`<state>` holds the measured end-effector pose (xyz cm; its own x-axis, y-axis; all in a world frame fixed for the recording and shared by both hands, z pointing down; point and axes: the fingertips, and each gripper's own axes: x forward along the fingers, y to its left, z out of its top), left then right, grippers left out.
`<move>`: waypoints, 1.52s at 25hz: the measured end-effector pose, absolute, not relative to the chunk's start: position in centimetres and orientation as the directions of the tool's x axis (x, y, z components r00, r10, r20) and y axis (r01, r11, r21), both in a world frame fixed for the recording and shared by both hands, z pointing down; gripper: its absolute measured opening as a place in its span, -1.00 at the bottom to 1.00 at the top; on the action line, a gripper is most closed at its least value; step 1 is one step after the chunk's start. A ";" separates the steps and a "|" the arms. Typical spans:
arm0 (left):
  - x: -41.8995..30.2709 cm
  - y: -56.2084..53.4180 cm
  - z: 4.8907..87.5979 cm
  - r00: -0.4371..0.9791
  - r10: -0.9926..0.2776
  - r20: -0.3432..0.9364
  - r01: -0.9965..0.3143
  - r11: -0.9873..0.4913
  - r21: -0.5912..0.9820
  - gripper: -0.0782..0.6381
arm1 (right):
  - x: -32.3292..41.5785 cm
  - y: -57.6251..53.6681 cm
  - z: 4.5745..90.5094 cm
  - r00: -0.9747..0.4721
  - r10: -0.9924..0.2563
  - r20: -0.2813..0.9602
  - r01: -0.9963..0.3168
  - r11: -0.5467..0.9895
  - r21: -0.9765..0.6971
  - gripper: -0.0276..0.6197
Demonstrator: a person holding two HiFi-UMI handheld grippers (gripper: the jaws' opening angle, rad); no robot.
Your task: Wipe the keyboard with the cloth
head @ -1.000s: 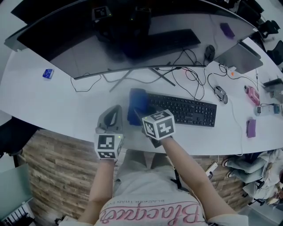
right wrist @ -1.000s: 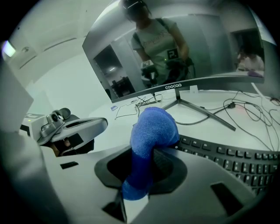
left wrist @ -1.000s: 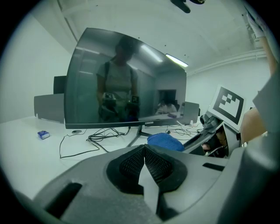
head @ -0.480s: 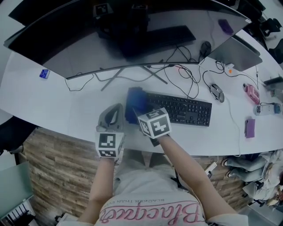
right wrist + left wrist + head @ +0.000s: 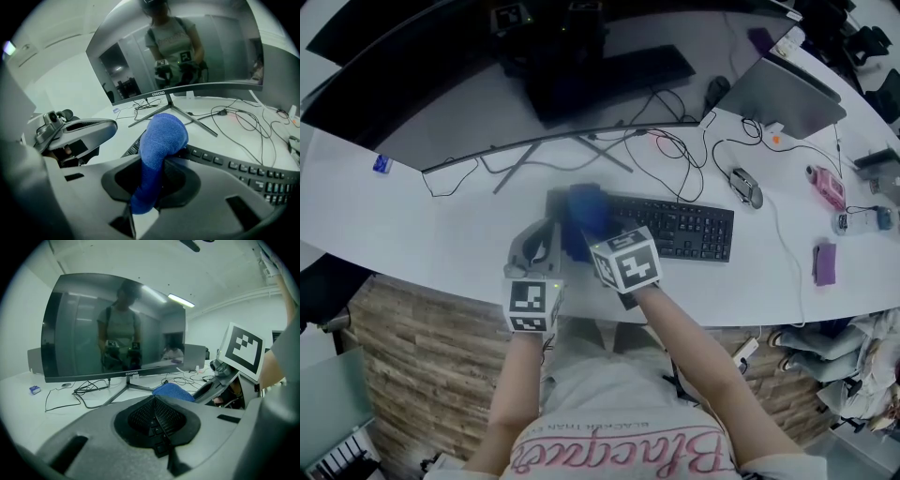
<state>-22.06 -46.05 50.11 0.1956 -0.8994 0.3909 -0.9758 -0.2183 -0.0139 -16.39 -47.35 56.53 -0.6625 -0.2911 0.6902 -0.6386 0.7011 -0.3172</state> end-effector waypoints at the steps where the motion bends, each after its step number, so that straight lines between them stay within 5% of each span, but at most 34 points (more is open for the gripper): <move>1: -21.6 -46.1 50.1 0.197 -0.899 0.391 -0.975 -0.221 -0.015 -0.77 | -15.9 -47.4 56.5 -0.661 -0.292 0.691 -0.640 0.700 -0.316 -0.64; 38: -1.4 -49.5 52.2 0.322 -0.826 0.462 -0.930 -0.369 -0.011 -0.77 | 4.0 -49.8 56.7 -0.565 -0.372 0.736 -0.735 0.633 -0.244 -0.64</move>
